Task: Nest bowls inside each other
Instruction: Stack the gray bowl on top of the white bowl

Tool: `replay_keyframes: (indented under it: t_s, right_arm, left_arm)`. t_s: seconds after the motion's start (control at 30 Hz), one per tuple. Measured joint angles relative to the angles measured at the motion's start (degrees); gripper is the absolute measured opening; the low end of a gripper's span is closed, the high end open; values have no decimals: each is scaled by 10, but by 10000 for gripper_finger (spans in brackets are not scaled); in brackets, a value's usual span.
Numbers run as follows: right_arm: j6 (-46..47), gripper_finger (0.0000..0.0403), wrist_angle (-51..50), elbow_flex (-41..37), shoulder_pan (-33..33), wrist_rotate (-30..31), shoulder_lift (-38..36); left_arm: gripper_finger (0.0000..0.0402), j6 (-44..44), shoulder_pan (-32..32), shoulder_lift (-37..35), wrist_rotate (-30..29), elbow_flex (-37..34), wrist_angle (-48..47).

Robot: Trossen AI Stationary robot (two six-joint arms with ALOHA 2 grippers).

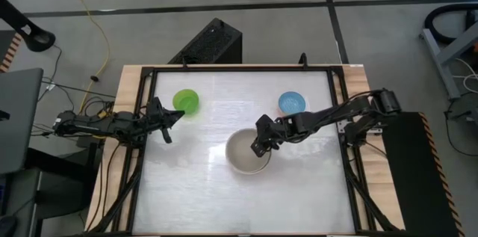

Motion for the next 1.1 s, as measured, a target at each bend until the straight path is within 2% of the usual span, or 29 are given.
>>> replay_keyframes:
  t_s: [0.4,0.77,1.03,1.1]
  right_arm:
    - [-28,176,-91,63,-2,-3,-8]
    - [-61,175,-212,110,-3,54,-8]
    - [-117,172,-215,181,-3,69,-8]
    - [-120,160,-219,186,-3,50,-8]
  left_arm:
    - [0,8,0,0,0,0,0]
    - [0,8,0,0,0,0,0]
    - [0,8,0,0,-1,0,0]
    - [0,8,0,0,-1,0,0]
